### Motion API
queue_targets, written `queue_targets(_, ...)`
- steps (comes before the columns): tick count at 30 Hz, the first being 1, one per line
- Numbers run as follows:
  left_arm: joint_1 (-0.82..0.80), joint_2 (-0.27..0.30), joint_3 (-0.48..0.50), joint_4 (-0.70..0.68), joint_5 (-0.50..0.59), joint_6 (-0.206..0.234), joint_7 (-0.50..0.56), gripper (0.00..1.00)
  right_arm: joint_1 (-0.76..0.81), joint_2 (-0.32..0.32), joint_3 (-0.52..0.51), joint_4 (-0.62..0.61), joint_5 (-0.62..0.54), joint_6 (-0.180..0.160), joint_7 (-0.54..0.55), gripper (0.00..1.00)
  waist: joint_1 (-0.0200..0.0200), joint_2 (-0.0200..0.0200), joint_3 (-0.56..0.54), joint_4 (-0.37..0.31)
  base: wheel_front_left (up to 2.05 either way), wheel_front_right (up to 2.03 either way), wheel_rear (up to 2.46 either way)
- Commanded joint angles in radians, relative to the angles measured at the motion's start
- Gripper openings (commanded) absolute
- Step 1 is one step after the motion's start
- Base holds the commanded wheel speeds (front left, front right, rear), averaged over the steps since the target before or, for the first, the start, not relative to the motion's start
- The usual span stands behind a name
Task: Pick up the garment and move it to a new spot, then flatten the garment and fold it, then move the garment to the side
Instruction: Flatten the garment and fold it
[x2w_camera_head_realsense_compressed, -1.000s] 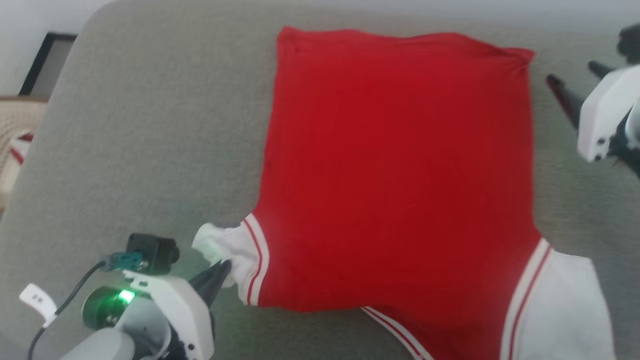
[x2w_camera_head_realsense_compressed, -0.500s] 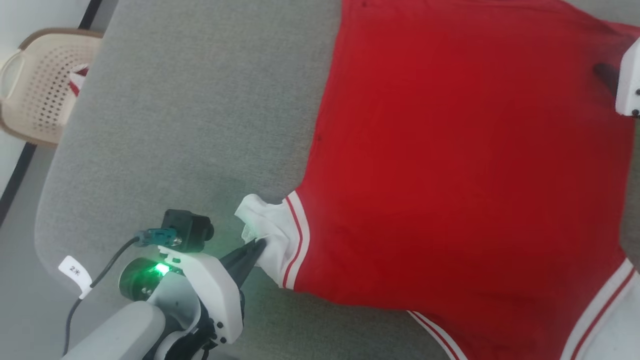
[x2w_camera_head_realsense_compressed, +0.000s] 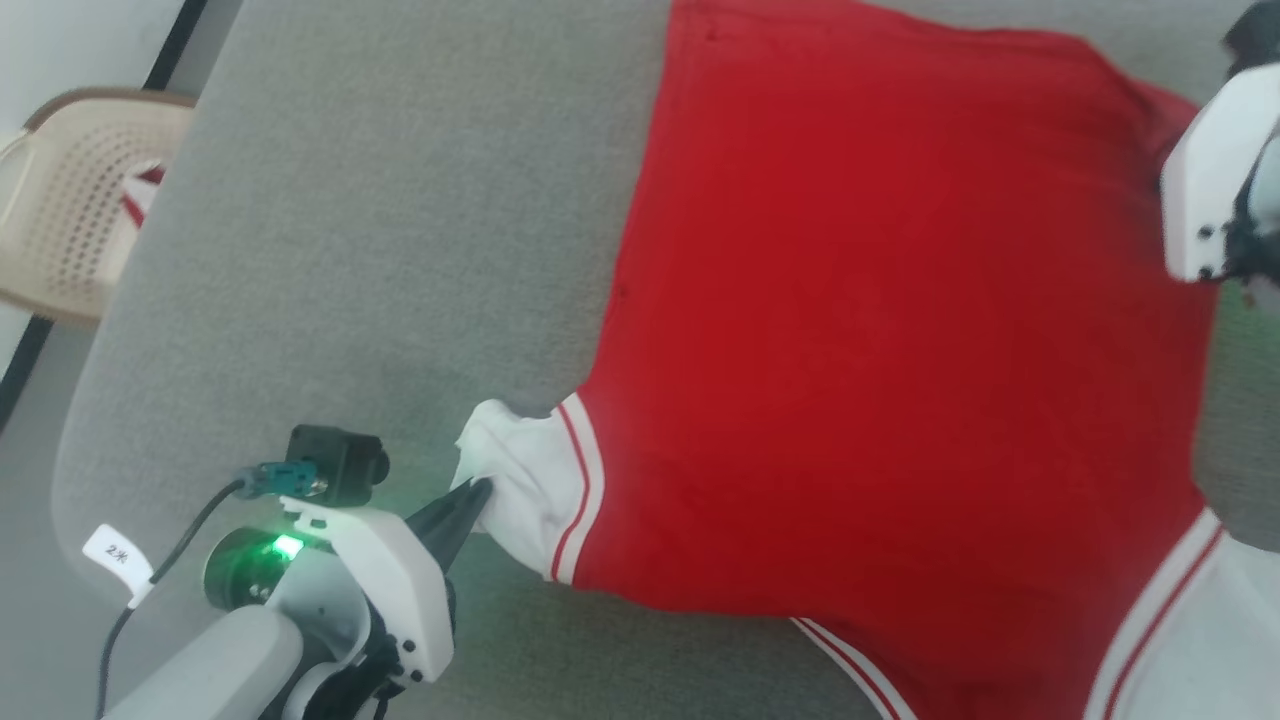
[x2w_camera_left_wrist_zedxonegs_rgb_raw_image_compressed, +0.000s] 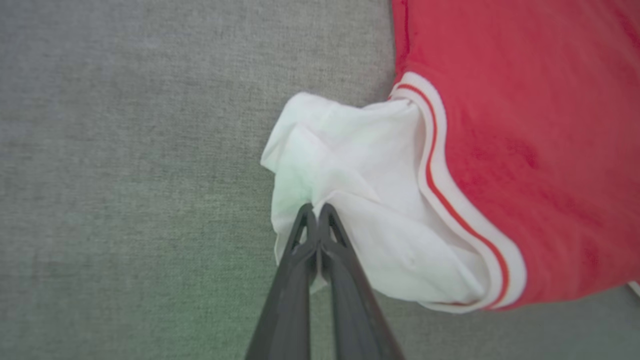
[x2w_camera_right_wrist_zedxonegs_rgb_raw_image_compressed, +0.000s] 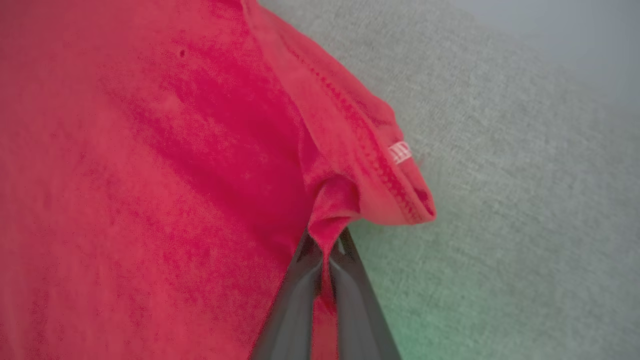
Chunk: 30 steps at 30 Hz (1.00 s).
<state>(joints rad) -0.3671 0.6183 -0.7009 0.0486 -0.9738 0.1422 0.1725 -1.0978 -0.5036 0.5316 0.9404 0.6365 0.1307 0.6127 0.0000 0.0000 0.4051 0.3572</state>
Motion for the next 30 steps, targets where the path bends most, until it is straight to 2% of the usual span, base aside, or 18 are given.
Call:
queue_targets(1, 0.018, 0.007, 0.008, 0.000, 0.000, 0.009, -0.008, 0.00, 0.050, -0.019, 0.039, -0.038, 0.020, 0.000, -0.007, 0.00, 0.0000, 0.0000, -0.033, -0.034, 0.00, 0.00, 0.00)
queue_targets(6, 0.052, 0.034, 0.020, -0.013, -0.011, 0.024, -0.013, 0.00, 0.144, -0.086, 0.119, -0.212, 0.117, 0.000, -0.044, 0.00, 0.0000, 0.0000, -0.088, -0.094, 0.00, 0.00, 0.00)
queue_targets(9, 0.080, 0.059, 0.029, -0.030, -0.020, 0.040, -0.010, 0.00, 0.252, -0.146, 0.150, -0.346, 0.176, 0.000, -0.070, 0.00, 0.0000, 0.0000, -0.128, -0.145, 0.00, 0.00, 0.00)
queue_targets(14, 0.107, 0.085, 0.038, -0.050, -0.029, 0.056, -0.008, 0.00, 0.386, -0.182, 0.138, -0.475, 0.225, 0.000, -0.090, 0.00, 0.0000, 0.0000, -0.161, -0.196, 0.00, 0.00, 0.00)
queue_targets(19, 0.141, 0.113, 0.052, -0.078, -0.043, 0.078, -0.007, 0.00, 0.586, -0.212, 0.074, -0.604, 0.229, 0.000, -0.123, 0.00, 0.0000, 0.0000, -0.191, -0.254, 0.00, 0.00, 0.00)
queue_targets(24, 0.167, 0.132, 0.060, -0.098, -0.052, 0.093, -0.009, 0.00, 0.795, -0.168, -0.038, -0.662, 0.182, 0.000, -0.174, 0.00, 0.0000, 0.0000, -0.208, -0.297, 0.00, 0.00, 0.00)
queue_targets(30, 0.180, 0.145, 0.068, -0.108, -0.058, 0.097, -0.009, 0.00, 0.954, -0.055, -0.150, -0.658, 0.081, 0.000, -0.227, 0.00, 0.0000, 0.0000, -0.215, -0.332, 0.00, 0.00, 0.00)
